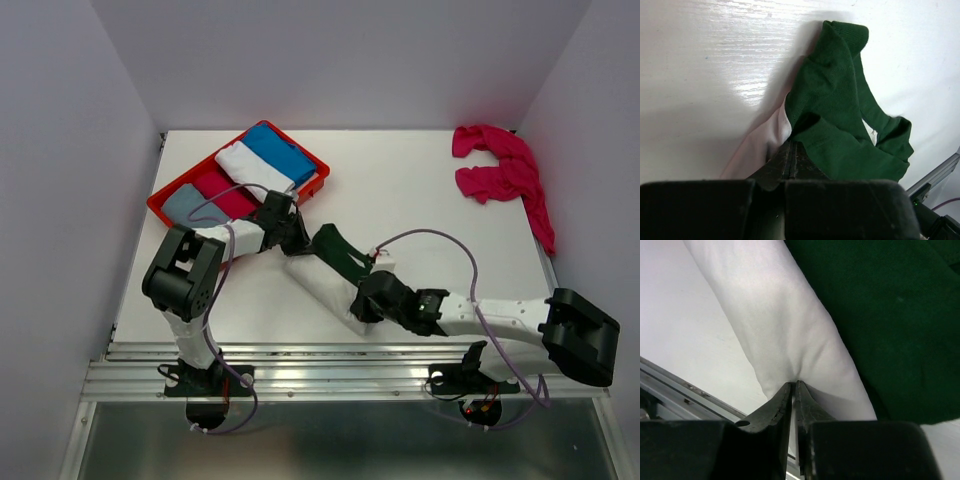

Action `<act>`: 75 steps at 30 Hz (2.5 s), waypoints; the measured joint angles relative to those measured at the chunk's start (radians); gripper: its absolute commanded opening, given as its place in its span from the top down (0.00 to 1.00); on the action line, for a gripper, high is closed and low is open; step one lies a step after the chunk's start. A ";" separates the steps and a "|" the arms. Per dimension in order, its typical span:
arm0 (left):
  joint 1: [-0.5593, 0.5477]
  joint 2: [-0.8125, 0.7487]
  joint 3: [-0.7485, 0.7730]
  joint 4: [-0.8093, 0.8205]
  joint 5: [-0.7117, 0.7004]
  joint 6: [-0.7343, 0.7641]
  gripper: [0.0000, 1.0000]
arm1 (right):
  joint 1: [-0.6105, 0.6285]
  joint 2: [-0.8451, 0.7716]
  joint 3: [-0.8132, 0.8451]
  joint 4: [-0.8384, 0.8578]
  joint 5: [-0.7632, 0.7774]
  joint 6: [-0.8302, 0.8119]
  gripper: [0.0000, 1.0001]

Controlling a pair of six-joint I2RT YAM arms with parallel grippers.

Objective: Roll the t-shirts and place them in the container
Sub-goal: Roll the T-shirt to the center of the board.

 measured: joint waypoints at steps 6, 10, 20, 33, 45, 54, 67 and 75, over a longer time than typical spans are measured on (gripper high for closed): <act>0.000 0.010 0.000 0.003 0.006 0.006 1.00 | 0.032 0.005 0.145 -0.235 0.105 -0.035 0.89; -0.002 0.010 0.000 0.004 0.009 0.010 1.00 | 0.036 0.006 0.145 -0.304 0.158 0.004 0.91; -0.008 0.011 0.000 0.004 0.011 0.010 1.00 | 0.066 0.007 0.079 -0.264 0.197 0.114 0.90; -0.035 0.011 0.016 -0.016 0.009 0.005 1.00 | 0.211 0.061 0.356 -0.599 0.322 0.021 0.39; -0.037 0.011 0.016 -0.023 -0.002 0.001 1.00 | 0.369 0.325 0.474 -0.704 0.408 -0.179 0.29; -0.037 0.011 0.016 -0.026 -0.006 0.001 1.00 | 0.370 0.428 0.474 -0.691 0.439 -0.282 0.51; -0.037 -0.060 0.019 -0.101 -0.028 0.037 0.48 | 0.375 0.418 0.428 -0.629 0.476 -0.285 0.99; -0.040 -0.229 0.122 -0.257 -0.093 0.098 0.24 | 0.261 0.172 0.261 -0.413 0.237 -0.285 0.99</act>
